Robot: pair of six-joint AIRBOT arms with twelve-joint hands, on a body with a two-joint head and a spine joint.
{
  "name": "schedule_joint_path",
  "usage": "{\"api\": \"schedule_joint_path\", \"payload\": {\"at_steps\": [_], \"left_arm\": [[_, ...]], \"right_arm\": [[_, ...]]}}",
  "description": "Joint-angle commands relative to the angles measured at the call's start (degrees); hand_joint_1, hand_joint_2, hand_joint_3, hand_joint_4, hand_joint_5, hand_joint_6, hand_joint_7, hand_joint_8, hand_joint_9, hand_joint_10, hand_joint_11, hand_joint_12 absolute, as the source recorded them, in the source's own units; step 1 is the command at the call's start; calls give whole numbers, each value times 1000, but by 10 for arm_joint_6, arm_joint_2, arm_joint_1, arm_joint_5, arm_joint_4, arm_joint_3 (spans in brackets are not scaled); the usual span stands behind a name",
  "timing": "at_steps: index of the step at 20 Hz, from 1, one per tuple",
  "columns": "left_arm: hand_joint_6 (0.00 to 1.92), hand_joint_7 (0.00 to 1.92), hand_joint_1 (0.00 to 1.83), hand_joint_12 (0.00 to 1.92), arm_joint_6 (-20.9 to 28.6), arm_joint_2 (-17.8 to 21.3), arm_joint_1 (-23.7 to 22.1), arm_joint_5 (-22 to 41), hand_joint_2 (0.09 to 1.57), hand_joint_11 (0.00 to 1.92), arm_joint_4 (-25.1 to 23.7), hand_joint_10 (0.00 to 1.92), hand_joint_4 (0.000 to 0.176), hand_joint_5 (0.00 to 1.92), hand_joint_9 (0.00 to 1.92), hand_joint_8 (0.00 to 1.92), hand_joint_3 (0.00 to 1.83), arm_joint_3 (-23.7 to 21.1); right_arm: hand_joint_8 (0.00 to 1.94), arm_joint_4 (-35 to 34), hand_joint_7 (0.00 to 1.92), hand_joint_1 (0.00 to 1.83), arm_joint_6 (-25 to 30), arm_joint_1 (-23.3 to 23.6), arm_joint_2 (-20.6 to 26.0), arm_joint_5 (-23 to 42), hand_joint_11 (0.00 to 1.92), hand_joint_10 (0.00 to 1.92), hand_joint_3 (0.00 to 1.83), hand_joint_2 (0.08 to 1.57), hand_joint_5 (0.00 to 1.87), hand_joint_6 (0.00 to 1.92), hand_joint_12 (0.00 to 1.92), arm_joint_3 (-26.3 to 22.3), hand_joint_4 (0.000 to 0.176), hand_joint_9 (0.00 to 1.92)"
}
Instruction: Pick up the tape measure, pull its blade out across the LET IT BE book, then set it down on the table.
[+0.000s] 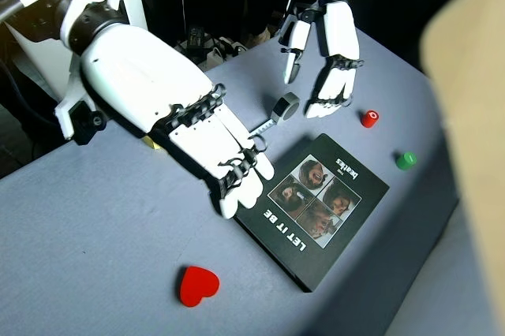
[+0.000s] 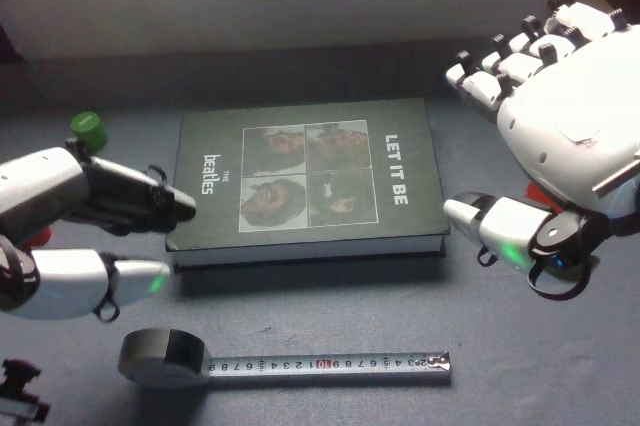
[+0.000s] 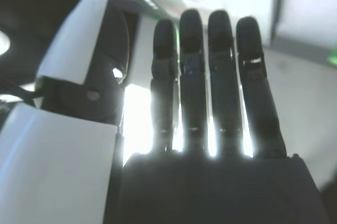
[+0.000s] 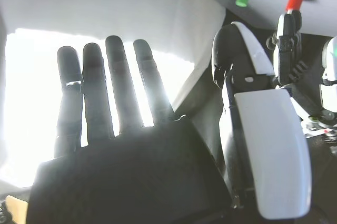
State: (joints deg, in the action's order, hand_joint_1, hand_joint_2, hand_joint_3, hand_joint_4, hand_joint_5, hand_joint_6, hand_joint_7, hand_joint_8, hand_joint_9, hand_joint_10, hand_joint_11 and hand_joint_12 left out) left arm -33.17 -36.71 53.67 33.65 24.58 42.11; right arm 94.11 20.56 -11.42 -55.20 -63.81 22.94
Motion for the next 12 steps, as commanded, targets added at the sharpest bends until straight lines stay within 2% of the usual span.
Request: {"api": "schedule_joint_path", "payload": {"at_steps": [1, 3, 5, 7, 10, 12], "left_arm": [[4, 701, 976, 694, 12, -5, 1, 81, 1146, 398, -8, 6, 0, 674, 669, 1, 2, 1], [10, 706, 973, 692, 23, -18, 30, 127, 1146, 397, -8, 3, 0, 690, 664, 3, 2, 9], [14, 712, 973, 687, 40, -28, 65, 159, 1146, 391, -5, 3, 0, 704, 664, 5, 2, 16], [17, 723, 973, 680, 56, -37, 86, 173, 1147, 380, -14, 3, 0, 716, 667, 8, 2, 26], [16, 724, 970, 669, 72, -49, 97, 180, 1144, 363, -58, 9, 0, 724, 686, 6, 0, 43], [11, 716, 970, 674, 79, -54, 107, 189, 1143, 376, -63, 5, 0, 719, 679, 2, 0, 49]], "right_arm": [[1, 55, 262, 177, -1, 4, 2, -17, 0, 9, 1, 1239, 213, 7, 793, -3, 12, 244], [3, 56, 278, 191, -1, 4, 2, -17, 0, 12, 0, 1233, 218, 4, 906, -3, 13, 275], [1, 56, 277, 201, -1, 4, 2, -17, 0, 3, 0, 1228, 221, 2, 795, -3, 16, 256], [0, 57, 264, 172, -1, 5, 2, -17, 0, 0, 2, 1237, 193, 0, 763, -3, 33, 248], [0, 57, 221, 161, -1, 4, 2, -16, 0, 0, 2, 1241, 142, 0, 737, -3, 38, 222], [1, 57, 200, 156, -1, 4, 2, -16, 0, 0, 2, 1243, 138, 2, 727, -3, 38, 205]]}}
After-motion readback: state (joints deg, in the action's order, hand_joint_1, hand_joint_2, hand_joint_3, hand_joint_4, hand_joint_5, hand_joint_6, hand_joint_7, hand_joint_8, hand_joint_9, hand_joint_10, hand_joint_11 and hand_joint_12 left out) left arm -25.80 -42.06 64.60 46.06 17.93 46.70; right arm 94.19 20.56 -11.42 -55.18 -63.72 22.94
